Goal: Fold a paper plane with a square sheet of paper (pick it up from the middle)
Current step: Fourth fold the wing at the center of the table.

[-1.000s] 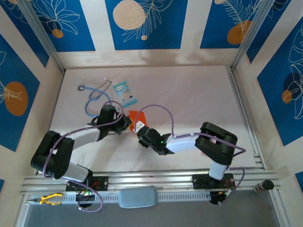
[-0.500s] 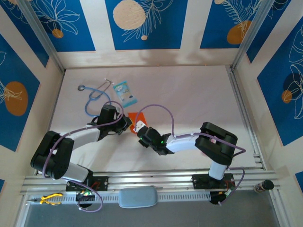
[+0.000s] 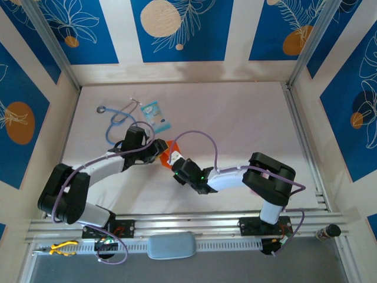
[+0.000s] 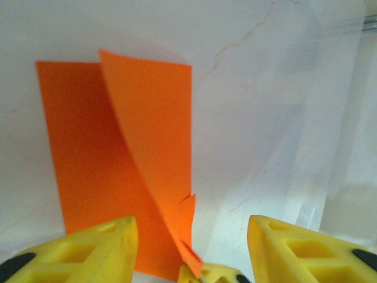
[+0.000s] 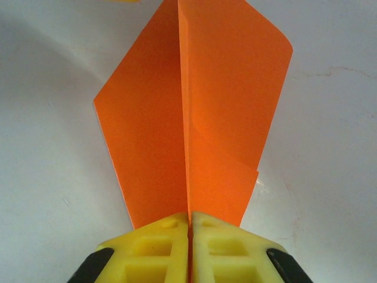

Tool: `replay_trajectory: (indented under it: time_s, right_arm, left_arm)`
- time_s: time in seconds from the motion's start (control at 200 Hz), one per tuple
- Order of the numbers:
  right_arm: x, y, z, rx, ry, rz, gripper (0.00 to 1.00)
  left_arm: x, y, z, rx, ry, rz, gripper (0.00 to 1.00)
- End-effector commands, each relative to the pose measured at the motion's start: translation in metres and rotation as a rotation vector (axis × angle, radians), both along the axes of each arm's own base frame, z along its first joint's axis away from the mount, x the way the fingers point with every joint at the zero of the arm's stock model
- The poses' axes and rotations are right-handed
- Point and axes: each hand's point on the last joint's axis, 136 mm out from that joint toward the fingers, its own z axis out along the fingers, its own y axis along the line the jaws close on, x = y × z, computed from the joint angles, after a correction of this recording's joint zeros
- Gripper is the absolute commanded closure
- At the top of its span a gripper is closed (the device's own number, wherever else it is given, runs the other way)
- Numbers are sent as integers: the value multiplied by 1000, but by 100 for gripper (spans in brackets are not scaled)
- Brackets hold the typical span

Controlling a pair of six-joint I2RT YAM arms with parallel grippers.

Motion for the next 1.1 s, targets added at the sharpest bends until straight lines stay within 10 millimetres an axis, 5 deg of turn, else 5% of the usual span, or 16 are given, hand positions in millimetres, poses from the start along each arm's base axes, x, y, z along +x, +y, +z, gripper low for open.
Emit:
replay_trajectory:
  time_s: [0.0,0.38,0.775,1.096]
  right_arm:
    - [3,1,11,54,-14,-21,91]
    - [2,1,11,76,-2,-24,91]
    - [-2,-4,8,82,23,-41,81]
    - [-1,-14,4,83,32,-88,74]
  left_arm:
    - [4,-3,-3,11,16,-40,47]
    - [7,-3,-19,15,77,-48,53]
    - [11,-3,-16,-2,76,-34,91]
    - [9,-2,-15,-17,78,-21,95]
